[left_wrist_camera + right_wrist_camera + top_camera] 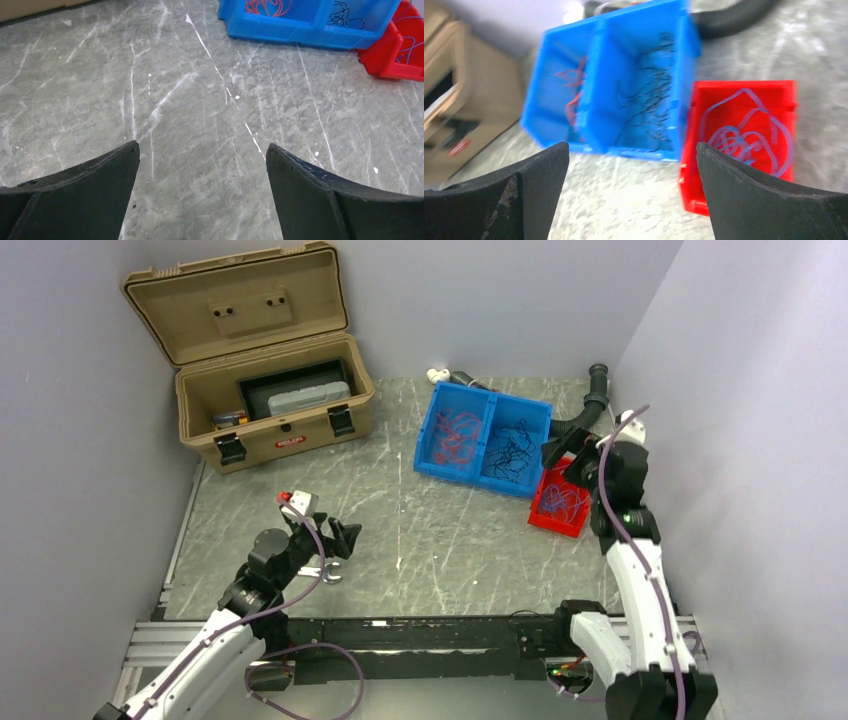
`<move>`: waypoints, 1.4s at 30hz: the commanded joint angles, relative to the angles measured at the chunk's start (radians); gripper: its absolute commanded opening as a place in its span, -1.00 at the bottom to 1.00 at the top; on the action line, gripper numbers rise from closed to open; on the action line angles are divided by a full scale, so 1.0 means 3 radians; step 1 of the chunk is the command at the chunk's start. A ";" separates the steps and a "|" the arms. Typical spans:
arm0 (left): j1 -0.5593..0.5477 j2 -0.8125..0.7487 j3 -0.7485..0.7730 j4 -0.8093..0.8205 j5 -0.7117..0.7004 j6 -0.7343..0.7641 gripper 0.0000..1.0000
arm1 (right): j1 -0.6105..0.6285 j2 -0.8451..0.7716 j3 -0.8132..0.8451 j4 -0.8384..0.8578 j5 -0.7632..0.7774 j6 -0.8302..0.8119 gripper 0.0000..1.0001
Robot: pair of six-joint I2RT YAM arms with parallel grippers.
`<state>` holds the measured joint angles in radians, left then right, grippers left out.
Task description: Untangle the cables
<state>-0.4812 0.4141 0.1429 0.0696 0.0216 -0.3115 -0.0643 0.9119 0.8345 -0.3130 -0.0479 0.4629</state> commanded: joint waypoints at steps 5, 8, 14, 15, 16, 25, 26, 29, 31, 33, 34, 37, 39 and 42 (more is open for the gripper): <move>0.0009 -0.0139 0.0036 0.0080 -0.0189 -0.0038 0.98 | 0.0190 -0.0681 -0.1037 0.0989 -0.0942 -0.0078 1.00; 0.0013 -0.0118 0.0039 0.0082 -0.0214 -0.0048 0.98 | 0.0319 -0.0780 -0.1374 0.1023 -0.0498 -0.0171 1.00; 0.0009 -0.0112 0.0050 0.0058 -0.0370 -0.0094 0.98 | 0.0327 -0.1007 -0.2154 0.1796 0.0118 -0.0111 1.00; 0.0009 -0.0101 0.0054 0.0059 -0.0470 -0.0103 0.98 | 0.0317 -0.1032 -0.2265 0.1933 0.0145 0.0051 1.00; 0.0009 -0.0084 0.0064 0.0066 -0.0554 -0.0109 0.98 | 0.0308 -0.1048 -0.2339 0.2063 0.0204 0.0085 1.00; 0.0021 0.0700 0.0209 0.0831 -0.1776 0.0551 0.98 | 0.0307 -0.0255 -0.2150 0.2905 0.0631 -0.0298 1.00; 0.0032 0.0809 0.0265 0.0840 -0.1823 0.0621 0.98 | 0.0304 -0.0197 -0.2218 0.3141 0.0665 -0.0302 1.00; 0.0127 0.1162 0.0361 0.1133 -0.1812 0.0904 0.98 | 0.0302 0.0010 -0.2159 0.3377 0.0731 -0.0411 1.00; 0.0366 0.1322 0.0440 0.1160 -0.1523 0.0946 0.98 | 0.0303 0.0157 -0.2043 0.3370 0.0865 -0.0651 1.00; 0.0626 0.1388 0.0446 0.1262 -0.1400 0.0880 0.98 | 0.0298 0.0270 -0.2080 0.3569 0.1034 -0.0771 0.99; 0.0760 0.1373 0.0400 0.1350 -0.1311 0.0854 0.98 | 0.0293 0.0308 -0.2108 0.3665 0.1059 -0.0824 0.98; 0.0963 0.1337 0.0107 0.1965 -0.1095 0.0952 0.98 | 0.0289 0.0615 -0.2118 0.3864 0.1182 -0.0956 0.98; 0.0985 0.1543 -0.0026 0.2334 -0.1201 0.0996 0.98 | 0.0286 0.0810 -0.2155 0.4091 0.1284 -0.1080 0.92; 0.1062 0.2028 -0.0172 0.2978 -0.1307 0.0996 0.98 | 0.0286 0.1122 -0.2251 0.4645 0.1295 -0.1263 0.90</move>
<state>-0.1905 0.8783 0.1482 0.6411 -0.3695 -0.0406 0.0265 1.1576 0.1780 0.8078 0.2840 0.1890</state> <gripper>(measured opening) 0.992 0.959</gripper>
